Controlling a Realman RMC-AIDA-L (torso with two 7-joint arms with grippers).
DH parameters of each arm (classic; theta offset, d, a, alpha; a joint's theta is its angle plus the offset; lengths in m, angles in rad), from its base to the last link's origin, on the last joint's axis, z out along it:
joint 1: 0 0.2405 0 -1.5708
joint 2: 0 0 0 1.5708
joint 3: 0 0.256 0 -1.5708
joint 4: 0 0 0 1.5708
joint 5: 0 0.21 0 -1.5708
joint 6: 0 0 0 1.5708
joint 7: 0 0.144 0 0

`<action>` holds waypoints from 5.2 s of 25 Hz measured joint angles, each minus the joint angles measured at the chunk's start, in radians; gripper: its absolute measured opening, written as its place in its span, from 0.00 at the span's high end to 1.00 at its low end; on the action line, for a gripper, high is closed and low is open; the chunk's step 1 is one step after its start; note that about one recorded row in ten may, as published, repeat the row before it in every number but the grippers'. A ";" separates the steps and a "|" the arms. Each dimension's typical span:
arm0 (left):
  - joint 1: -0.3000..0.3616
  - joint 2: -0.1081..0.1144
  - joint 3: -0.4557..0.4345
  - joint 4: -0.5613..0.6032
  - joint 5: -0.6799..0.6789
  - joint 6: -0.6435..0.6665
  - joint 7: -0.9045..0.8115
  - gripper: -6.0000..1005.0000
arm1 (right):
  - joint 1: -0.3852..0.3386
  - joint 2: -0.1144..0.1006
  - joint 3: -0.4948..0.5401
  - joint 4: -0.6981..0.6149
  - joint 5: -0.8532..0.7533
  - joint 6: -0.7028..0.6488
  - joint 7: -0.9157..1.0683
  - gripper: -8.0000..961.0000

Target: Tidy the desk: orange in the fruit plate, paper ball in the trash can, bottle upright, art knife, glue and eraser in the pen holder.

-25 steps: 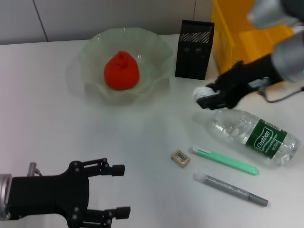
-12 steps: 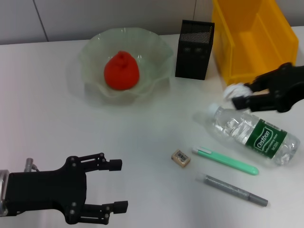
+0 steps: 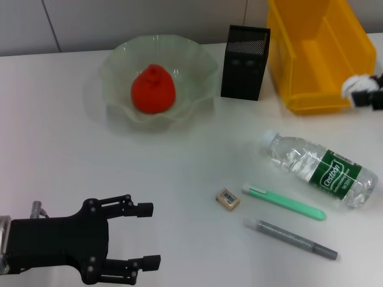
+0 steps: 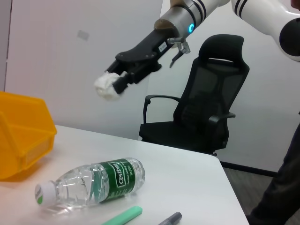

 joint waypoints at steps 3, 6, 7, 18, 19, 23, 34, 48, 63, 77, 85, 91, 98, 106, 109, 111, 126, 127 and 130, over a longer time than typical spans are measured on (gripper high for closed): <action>0.007 0.000 0.000 0.000 0.002 0.001 0.000 0.16 | 0.010 -0.020 0.036 0.037 -0.014 0.050 -0.033 0.61; 0.008 0.000 0.000 -0.001 0.003 0.001 -0.001 0.16 | 0.030 -0.069 0.055 0.150 -0.015 0.148 -0.062 0.61; 0.008 0.000 0.000 -0.001 0.003 0.001 -0.001 0.16 | 0.030 -0.069 0.055 0.150 -0.015 0.148 -0.062 0.61; 0.005 -0.001 0.000 -0.002 0.003 -0.005 -0.001 0.16 | 0.141 -0.126 0.057 0.528 -0.005 0.465 -0.276 0.59; 0.004 -0.002 0.000 -0.003 0.003 -0.006 -0.001 0.16 | 0.161 -0.131 0.056 0.597 -0.005 0.534 -0.315 0.59; 0.001 -0.006 0.000 -0.004 0.003 -0.006 -0.001 0.16 | 0.191 -0.132 0.056 0.693 -0.004 0.645 -0.384 0.58; -0.001 -0.009 -0.002 -0.001 -0.003 -0.010 -0.011 0.16 | 0.232 -0.120 0.057 0.823 0.099 0.775 -0.560 0.54; -0.010 -0.011 -0.028 -0.011 -0.003 -0.016 -0.004 0.16 | 0.211 -0.107 0.051 0.767 0.095 0.714 -0.508 0.32; -0.003 -0.011 -0.029 -0.012 -0.001 -0.014 -0.003 0.16 | 0.121 -0.054 -0.211 0.076 -0.190 0.197 0.227 0.20; 0.001 -0.012 -0.026 -0.012 0.003 -0.005 -0.003 0.16 | 0.311 -0.012 -0.419 0.249 -0.495 0.011 0.315 0.21; 0.004 -0.011 -0.028 -0.012 0.003 -0.005 -0.003 0.16 | 0.306 0.017 -0.570 0.286 -0.511 0.104 0.290 0.21; 0.006 -0.011 -0.028 -0.012 0.003 -0.009 -0.005 0.16 | 0.305 0.037 -0.615 0.288 -0.607 0.148 0.290 0.21; 0.006 -0.011 -0.028 -0.012 0.003 -0.011 -0.003 0.16 | 0.305 0.042 -0.622 0.336 -0.606 0.181 0.289 0.21; 0.006 -0.011 -0.028 -0.012 0.003 -0.013 -0.003 0.16 | 0.314 0.043 -0.627 0.426 -0.600 0.240 0.289 0.21; 0.006 -0.011 -0.028 -0.012 0.003 -0.014 -0.003 0.16 | 0.316 0.043 -0.628 0.452 -0.598 0.260 0.289 0.21; 0.006 -0.011 -0.028 -0.012 0.003 -0.014 -0.003 0.16 | 0.317 0.044 -0.628 0.469 -0.597 0.276 0.289 0.21; 0.006 -0.011 -0.028 -0.012 0.003 -0.017 -0.002 0.17 | 0.336 0.044 -0.631 0.566 -0.560 0.335 0.289 0.20; 0.006 -0.011 -0.028 -0.012 0.003 -0.017 -0.003 0.17 | 0.336 0.044 -0.631 0.566 -0.560 0.335 0.289 0.20; 0.007 -0.011 -0.028 -0.012 0.003 -0.017 -0.003 0.17 | 0.338 0.044 -0.638 0.575 -0.560 0.341 0.289 0.20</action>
